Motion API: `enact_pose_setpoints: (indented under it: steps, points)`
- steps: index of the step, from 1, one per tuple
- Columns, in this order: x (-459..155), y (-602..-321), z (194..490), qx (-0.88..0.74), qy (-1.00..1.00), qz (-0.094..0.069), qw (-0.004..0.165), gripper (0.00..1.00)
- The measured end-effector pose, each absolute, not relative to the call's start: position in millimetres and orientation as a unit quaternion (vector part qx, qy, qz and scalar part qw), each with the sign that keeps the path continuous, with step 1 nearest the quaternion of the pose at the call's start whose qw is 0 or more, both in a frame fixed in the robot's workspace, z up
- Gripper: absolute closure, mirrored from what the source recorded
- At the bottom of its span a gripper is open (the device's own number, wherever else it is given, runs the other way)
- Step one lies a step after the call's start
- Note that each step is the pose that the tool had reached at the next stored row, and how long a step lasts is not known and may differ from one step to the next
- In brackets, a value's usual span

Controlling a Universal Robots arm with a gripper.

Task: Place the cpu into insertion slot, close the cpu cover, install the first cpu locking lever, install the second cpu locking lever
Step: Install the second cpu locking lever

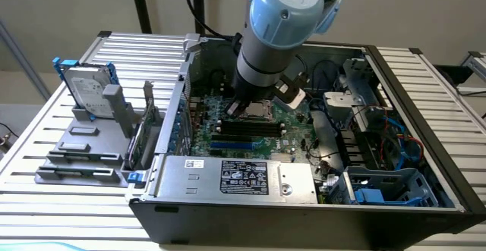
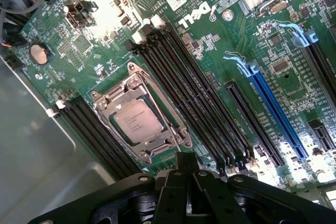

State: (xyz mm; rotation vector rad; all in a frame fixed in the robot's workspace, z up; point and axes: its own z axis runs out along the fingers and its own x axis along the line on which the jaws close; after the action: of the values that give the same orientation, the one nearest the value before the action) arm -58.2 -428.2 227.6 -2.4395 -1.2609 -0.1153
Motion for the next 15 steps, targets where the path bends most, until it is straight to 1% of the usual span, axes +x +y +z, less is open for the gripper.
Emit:
enact_pose_setpoints:
  steps: [15]
  points:
    - [-63, -427, 213, -0.87, -0.45, -0.042, 0.195, 0.89]
